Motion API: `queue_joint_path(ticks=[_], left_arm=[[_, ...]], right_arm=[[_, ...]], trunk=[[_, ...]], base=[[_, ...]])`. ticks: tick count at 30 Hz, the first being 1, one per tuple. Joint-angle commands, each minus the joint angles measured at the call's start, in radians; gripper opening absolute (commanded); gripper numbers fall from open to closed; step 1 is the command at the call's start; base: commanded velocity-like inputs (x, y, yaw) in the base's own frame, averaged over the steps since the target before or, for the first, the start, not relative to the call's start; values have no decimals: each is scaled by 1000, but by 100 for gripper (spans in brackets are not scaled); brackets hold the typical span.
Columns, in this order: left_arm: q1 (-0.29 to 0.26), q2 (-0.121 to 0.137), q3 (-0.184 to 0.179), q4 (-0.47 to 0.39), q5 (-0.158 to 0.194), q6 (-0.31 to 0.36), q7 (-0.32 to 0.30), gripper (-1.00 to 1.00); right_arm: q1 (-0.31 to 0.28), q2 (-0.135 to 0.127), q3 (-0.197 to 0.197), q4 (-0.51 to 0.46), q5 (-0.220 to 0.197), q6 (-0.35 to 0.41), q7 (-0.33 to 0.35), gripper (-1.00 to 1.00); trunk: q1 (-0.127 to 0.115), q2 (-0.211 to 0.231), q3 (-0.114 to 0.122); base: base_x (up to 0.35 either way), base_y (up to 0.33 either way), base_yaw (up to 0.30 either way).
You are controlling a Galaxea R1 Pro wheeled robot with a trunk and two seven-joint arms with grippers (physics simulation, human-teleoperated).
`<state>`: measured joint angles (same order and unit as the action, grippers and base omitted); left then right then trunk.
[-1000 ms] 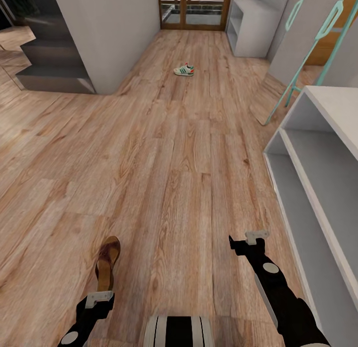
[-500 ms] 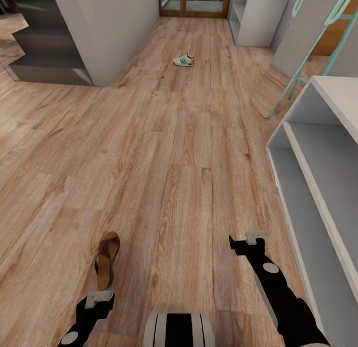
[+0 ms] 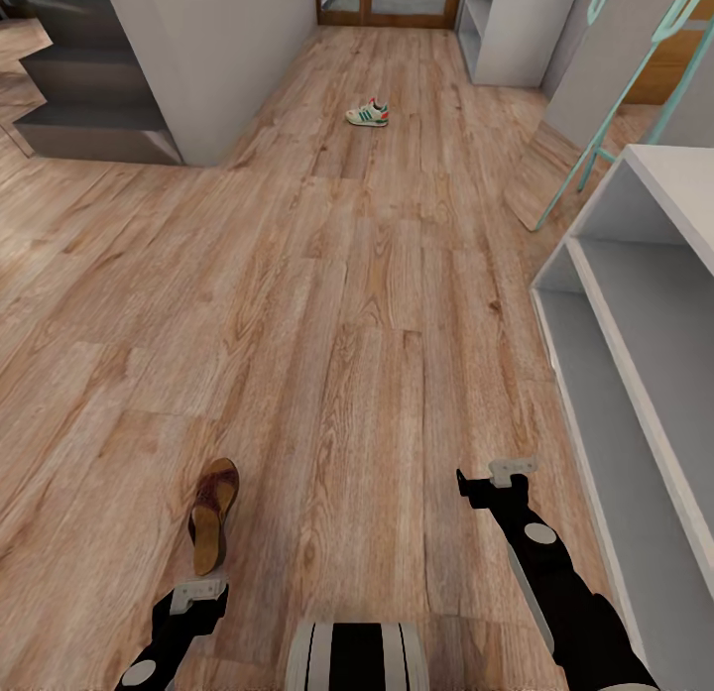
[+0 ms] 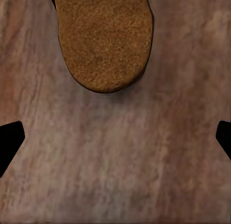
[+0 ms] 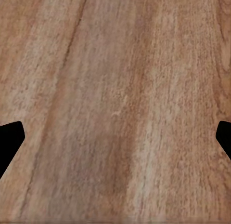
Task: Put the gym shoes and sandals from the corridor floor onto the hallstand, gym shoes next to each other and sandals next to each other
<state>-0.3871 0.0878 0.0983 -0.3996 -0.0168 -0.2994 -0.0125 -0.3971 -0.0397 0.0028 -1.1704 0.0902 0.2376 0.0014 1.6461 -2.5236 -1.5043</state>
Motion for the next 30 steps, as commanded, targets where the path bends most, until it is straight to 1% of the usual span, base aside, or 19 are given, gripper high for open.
queue_joint_path(ticks=[1,4,20,30], left_arm=[[-1,0,3,1,-2,-3,-1,100],[-1,0,4,1,-2,-3,-1,100],[0,0,3,1,-3,-4,-1,100],[-1,0,4,1,-2,-4,0,100]], right_arm=[[0,0,0,-2,9,6,0,100],[0,0,0,-5,9,6,0,100],[0,-1,-1,-20,9,6,0,100],[0,-1,-1,-20,9,7,0,100]], trunk=[[0,0,-5],[2,-1,-16],[2,-1,-16],[2,-1,-16]], base=[[0,0,0],[0,0,0],[2,0,0],[122,0,0]])
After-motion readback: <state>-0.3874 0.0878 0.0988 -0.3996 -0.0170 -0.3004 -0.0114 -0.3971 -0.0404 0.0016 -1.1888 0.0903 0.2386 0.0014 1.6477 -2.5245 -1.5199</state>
